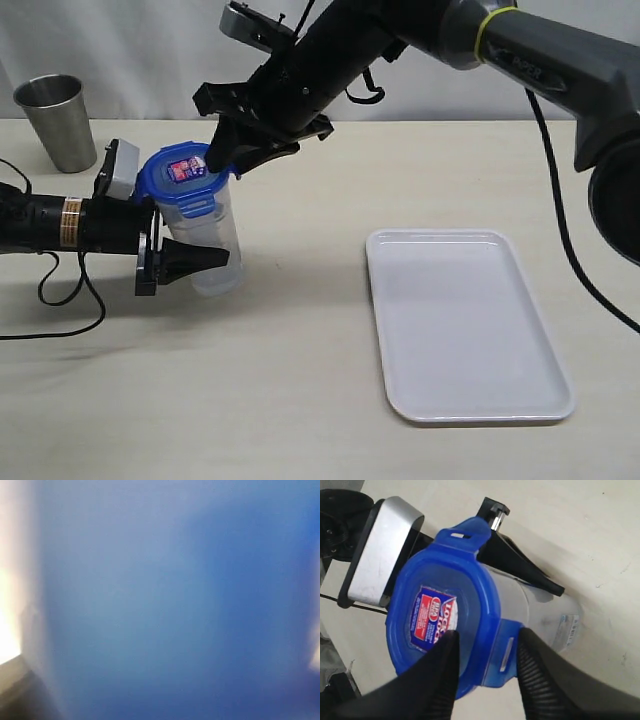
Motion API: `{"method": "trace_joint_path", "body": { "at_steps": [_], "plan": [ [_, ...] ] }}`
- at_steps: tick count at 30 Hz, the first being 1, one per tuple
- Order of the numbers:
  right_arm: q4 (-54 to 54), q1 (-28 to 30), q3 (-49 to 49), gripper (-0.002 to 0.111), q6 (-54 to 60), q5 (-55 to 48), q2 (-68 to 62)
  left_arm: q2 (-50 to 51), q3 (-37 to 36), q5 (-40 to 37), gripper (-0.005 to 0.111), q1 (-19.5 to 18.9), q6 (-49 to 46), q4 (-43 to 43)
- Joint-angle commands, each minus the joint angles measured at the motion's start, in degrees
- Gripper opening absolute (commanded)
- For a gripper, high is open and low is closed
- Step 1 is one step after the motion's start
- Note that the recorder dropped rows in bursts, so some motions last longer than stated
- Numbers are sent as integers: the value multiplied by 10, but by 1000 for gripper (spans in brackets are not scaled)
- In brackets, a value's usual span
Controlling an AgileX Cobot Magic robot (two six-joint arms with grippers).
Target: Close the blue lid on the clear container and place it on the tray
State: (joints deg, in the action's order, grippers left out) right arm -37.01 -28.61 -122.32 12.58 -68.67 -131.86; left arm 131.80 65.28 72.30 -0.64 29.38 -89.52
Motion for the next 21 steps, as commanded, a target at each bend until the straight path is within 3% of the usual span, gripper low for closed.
{"method": "trace_joint_path", "body": {
  "at_steps": [1,4,13,18,21],
  "plan": [
    [-47,-16,36,33,59,-13,-46,3,1,-23,0,7,4,-10],
    [-90,-16,56,33,90,-13,-47,3,1,-23,0,7,4,-11],
    [-81,-5,65,33,132,-13,-35,3,1,-23,0,7,4,-6],
    [-71,20,65,54,170,-13,5,3,1,-23,0,7,4,-6],
    [-65,21,65,55,202,-13,29,3,1,-23,0,7,4,-6]
  ]
}}
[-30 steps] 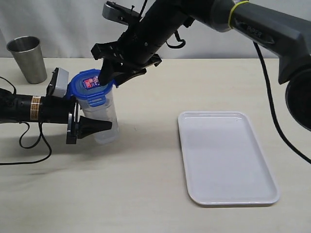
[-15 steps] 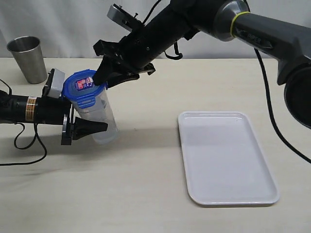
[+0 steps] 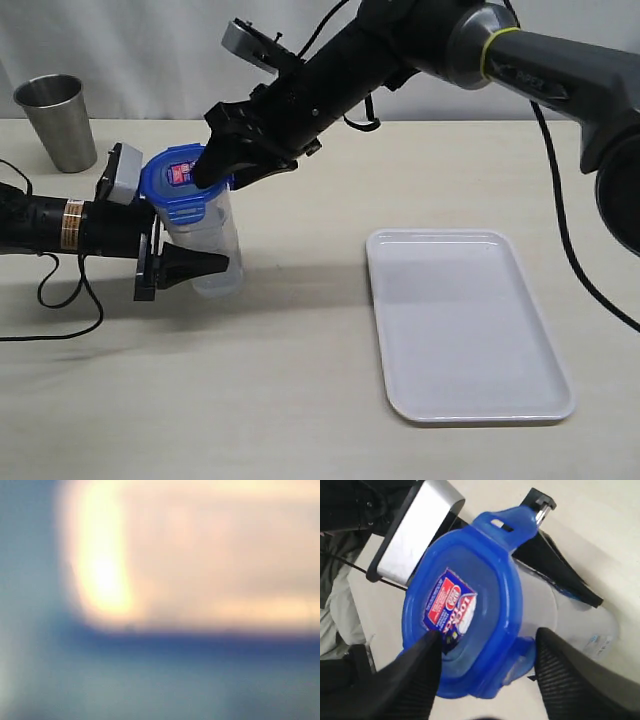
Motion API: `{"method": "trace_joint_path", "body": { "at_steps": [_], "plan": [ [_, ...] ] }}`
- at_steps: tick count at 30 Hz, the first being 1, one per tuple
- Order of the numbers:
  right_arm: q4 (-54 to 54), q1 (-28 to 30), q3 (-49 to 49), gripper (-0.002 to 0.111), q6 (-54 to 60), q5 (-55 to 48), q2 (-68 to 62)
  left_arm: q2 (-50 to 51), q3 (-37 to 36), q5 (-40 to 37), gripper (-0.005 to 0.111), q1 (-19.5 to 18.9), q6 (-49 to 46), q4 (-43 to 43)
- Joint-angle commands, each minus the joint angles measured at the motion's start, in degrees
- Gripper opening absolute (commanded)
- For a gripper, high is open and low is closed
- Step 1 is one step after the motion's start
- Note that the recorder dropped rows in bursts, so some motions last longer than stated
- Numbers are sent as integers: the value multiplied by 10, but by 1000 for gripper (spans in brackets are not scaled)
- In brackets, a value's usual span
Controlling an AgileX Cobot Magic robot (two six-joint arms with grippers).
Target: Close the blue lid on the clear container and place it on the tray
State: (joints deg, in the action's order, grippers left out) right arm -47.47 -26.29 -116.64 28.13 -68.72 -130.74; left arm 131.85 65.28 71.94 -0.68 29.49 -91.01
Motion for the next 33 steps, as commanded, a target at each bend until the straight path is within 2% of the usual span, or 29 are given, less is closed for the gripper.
{"method": "trace_joint_path", "body": {
  "at_steps": [1,9,15,18,22,28,33],
  "plan": [
    [44,-2,8,55,56,-12,29,3,1,-20,0,7,4,8],
    [70,-2,8,55,88,-12,92,3,1,-20,0,7,5,8],
    [85,-20,8,54,199,-12,123,3,1,-20,0,7,7,7],
    [143,-55,8,53,229,-12,134,3,1,-20,0,7,7,7],
    [304,-122,14,42,217,-12,134,3,1,-20,0,7,7,7],
    [428,-187,40,42,190,47,134,3,1,-20,0,7,7,7],
    [486,-205,66,42,174,72,134,3,1,-20,0,7,7,7]
  ]
}}
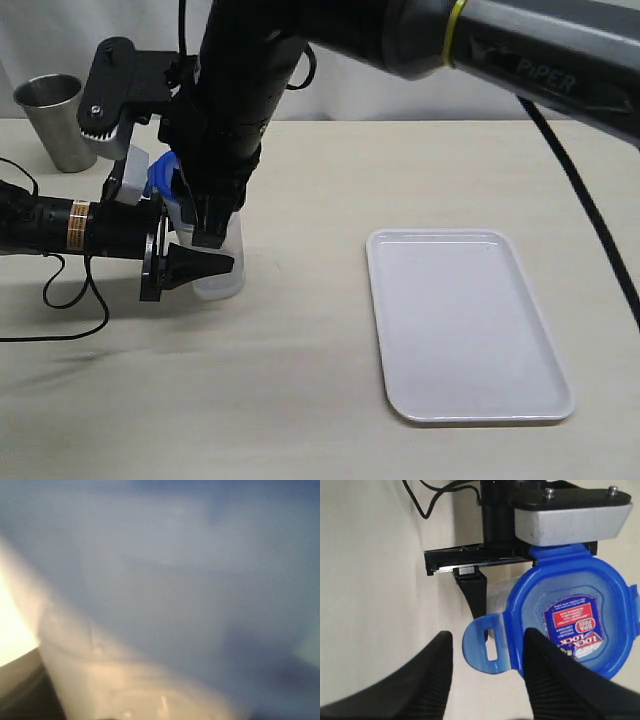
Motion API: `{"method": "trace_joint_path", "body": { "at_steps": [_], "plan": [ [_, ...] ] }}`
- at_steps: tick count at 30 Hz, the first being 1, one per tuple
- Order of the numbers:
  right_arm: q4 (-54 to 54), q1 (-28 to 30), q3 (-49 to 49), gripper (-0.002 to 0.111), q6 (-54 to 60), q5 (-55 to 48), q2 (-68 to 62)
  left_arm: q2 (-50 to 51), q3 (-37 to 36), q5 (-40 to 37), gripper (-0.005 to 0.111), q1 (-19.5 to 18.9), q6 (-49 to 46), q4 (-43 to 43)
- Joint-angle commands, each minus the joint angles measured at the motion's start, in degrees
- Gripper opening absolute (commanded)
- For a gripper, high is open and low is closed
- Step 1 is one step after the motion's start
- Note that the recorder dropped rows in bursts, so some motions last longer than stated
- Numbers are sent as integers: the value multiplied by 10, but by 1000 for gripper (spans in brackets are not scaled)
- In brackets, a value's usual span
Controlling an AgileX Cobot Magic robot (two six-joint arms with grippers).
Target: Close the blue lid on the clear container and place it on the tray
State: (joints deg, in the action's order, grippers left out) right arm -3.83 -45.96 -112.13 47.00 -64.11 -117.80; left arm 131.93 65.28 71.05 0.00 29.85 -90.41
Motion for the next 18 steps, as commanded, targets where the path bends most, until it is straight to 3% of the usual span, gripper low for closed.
{"method": "trace_joint_path", "body": {
  "at_steps": [1,18],
  "plan": [
    [52,-9,28,42,-15,35,5,2,1,-11,0,1,3,1],
    [76,-9,126,42,-14,118,5,2,1,-11,0,1,3,-4]
  ]
}}
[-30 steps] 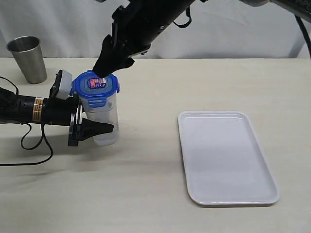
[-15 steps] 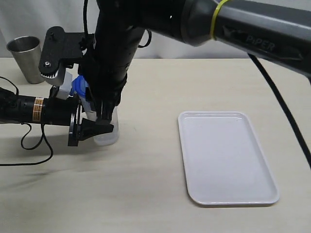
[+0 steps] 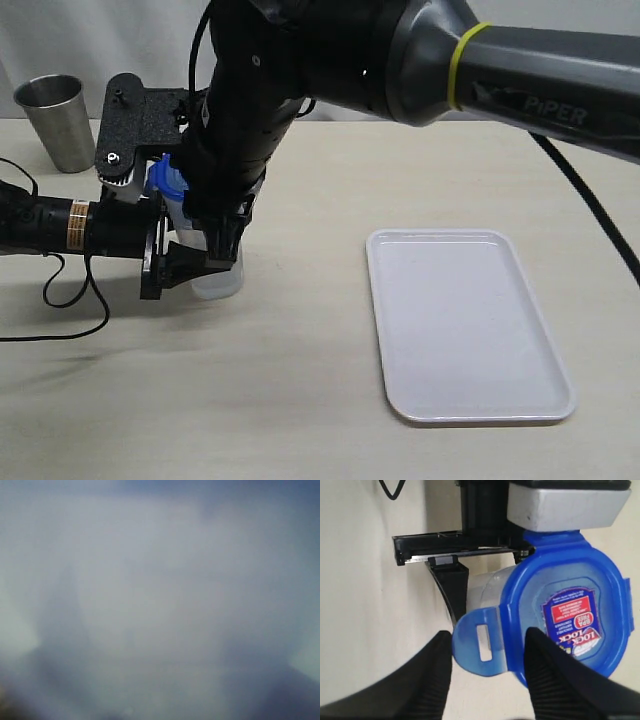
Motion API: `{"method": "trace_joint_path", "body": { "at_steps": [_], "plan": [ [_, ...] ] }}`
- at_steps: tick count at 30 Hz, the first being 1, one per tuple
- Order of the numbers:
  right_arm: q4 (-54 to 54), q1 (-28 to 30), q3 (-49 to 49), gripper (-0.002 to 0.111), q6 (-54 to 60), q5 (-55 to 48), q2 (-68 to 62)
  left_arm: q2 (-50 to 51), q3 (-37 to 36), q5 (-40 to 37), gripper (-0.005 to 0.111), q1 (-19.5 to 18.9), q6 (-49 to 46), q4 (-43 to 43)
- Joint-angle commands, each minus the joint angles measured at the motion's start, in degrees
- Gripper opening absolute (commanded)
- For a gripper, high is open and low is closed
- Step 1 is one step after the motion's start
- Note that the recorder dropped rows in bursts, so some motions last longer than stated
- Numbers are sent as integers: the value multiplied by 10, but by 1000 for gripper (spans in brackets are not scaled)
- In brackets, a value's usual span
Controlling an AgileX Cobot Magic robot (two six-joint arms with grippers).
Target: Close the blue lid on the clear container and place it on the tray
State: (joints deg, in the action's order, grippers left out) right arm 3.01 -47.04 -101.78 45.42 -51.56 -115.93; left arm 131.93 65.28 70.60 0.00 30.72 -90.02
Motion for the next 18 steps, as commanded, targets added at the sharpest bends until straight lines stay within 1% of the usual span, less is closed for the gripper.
{"method": "trace_joint_path", "body": {
  "at_steps": [1,7,12,18],
  "plan": [
    [2,2,22,42,-3,-18,-14,2,1,-6,0,1,-5,-8],
    [-50,2,-21,43,-13,-76,-14,2,1,-6,0,1,-4,-9],
    [-81,2,-67,54,-11,-137,-14,2,1,-6,0,1,-3,-9],
    [-104,3,-119,54,-6,-172,-13,2,1,-6,0,1,-2,-9]
  ]
}}
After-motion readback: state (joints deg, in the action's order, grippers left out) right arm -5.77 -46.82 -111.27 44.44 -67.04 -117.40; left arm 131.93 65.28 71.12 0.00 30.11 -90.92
